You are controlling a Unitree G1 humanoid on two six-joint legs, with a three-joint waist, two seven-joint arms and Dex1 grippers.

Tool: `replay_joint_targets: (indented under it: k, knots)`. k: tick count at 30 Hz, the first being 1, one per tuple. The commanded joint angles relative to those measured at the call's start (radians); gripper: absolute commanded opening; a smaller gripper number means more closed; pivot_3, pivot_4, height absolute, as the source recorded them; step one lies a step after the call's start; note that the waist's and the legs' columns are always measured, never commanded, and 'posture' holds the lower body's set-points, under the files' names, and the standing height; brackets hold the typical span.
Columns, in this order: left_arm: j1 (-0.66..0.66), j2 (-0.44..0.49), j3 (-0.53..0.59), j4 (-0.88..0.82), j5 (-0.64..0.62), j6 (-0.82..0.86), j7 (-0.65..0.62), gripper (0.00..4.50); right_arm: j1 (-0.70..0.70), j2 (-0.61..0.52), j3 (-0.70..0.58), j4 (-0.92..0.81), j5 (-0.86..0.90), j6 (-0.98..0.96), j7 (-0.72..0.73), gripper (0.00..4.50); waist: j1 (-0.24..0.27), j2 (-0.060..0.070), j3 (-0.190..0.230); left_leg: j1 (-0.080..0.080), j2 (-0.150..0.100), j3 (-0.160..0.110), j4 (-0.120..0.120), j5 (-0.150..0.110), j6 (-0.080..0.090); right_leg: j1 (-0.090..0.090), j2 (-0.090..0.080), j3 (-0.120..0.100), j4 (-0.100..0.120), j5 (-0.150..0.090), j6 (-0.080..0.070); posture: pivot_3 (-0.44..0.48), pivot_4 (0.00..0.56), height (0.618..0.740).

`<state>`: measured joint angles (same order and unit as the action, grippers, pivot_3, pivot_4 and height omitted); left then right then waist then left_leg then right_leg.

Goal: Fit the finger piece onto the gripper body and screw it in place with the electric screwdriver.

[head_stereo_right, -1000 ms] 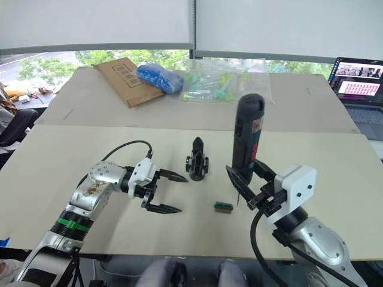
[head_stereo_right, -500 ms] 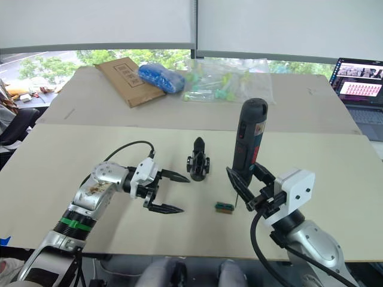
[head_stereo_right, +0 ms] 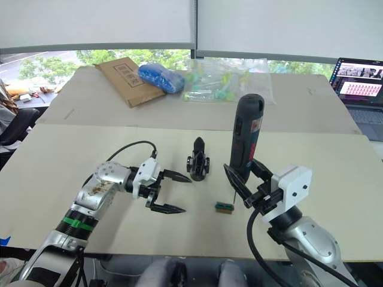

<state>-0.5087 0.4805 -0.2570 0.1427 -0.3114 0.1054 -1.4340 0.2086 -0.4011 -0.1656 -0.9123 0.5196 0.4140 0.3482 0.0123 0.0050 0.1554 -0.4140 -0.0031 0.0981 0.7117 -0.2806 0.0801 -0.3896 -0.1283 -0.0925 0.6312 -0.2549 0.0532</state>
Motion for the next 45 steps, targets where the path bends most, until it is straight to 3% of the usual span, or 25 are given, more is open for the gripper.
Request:
replay_joint_targets:
  k: [1, 45]
  knots:
    - [-0.015, 0.002, -0.004, -0.01, 0.0, 0.0, -0.006, 4.5, -0.018, 0.003, -0.011, -0.04, -0.001, -0.043, -0.006, 1.95, 0.0, 0.0, 0.0, 0.0, 0.0, 0.0, 0.0, 0.0, 0.0, 0.0, 0.0, 0.0, 0.0, 0.0, 0.0, 0.0, 0.15, 0.74]
    - [-0.029, -0.041, -0.013, 0.03, 0.041, -0.016, 0.025, 4.5, -0.019, -0.021, 0.006, -0.036, 0.009, -0.029, -0.013, 1.95, 0.0, 0.0, 0.0, 0.0, 0.0, 0.0, 0.0, 0.0, 0.0, 0.0, 0.0, 0.0, 0.0, 0.0, 0.0, 0.0, 0.15, 0.74]
